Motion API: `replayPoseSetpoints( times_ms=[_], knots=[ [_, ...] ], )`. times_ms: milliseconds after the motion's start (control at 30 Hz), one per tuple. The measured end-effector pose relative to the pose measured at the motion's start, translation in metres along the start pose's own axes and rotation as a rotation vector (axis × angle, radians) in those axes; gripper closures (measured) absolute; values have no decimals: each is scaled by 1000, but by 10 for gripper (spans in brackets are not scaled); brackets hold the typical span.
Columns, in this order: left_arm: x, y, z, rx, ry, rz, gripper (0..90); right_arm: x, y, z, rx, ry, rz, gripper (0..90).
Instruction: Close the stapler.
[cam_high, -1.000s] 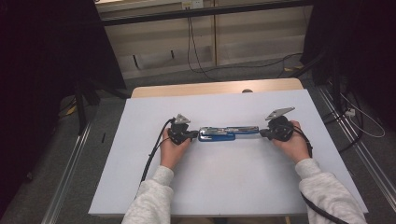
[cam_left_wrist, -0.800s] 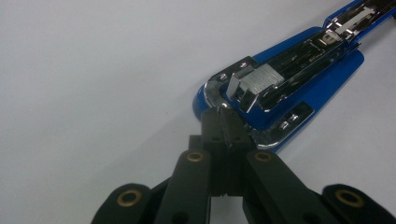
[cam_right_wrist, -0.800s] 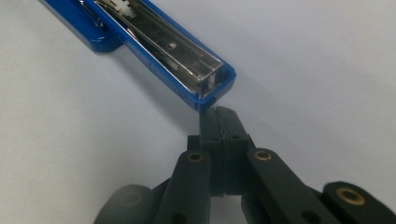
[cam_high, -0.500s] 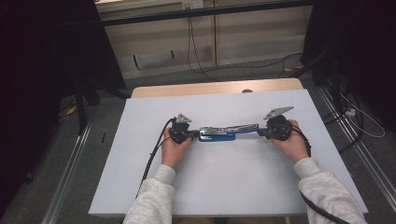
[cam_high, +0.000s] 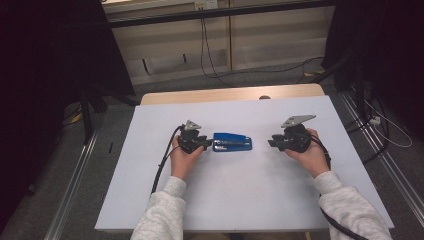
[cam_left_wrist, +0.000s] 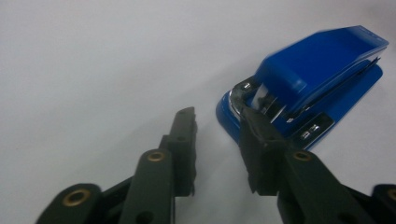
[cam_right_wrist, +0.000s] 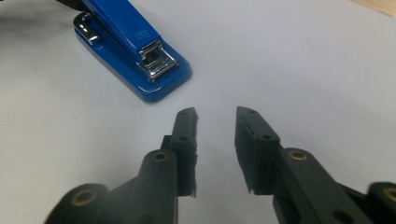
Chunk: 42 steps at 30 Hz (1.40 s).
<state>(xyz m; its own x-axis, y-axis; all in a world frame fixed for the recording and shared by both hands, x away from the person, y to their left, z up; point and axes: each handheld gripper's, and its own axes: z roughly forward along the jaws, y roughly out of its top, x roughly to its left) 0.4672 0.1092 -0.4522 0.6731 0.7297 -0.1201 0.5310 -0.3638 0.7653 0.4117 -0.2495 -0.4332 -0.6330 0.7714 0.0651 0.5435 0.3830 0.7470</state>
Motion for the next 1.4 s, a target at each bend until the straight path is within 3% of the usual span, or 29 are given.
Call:
replayPoseSetpoints(
  times_ms=[33,100,167,300,400,467,500,600,700,933,1400],
  knots=[
    [0,-1,-2,0,-12,-5,493,1,-1,0,-3,11,17,618],
    [0,-3,-8,-18,-26,3,429,1,-3,-2,-12,27,48,559],
    [-1,-5,-14,-30,-9,1,304,4,-6,-5,-24,33,64,480],
    [-1,-9,-31,-46,-39,-45,212,10,-11,-13,-31,51,90,365],
    [-3,-13,-40,-60,-41,-36,182,16,-14,-18,-42,44,82,305],
    [-3,-15,-46,-61,-50,-26,163,19,-16,-21,-52,51,103,257],
    [-3,-17,-48,-69,-68,-40,154,21,-17,-23,-51,51,104,251],
    [-4,-20,-55,-75,-74,-51,139,27,-20,-27,-41,40,59,212],
    [-5,-22,-61,-66,-83,-61,130,29,-24,-31,-46,55,58,203],
    [-8,-27,-74,-81,-96,-37,115,35,-32,-39,-43,60,59,167],
    [-8,-40,-95,-84,-78,-25,106,46,-50,-58,-33,58,41,151]
  ],
)
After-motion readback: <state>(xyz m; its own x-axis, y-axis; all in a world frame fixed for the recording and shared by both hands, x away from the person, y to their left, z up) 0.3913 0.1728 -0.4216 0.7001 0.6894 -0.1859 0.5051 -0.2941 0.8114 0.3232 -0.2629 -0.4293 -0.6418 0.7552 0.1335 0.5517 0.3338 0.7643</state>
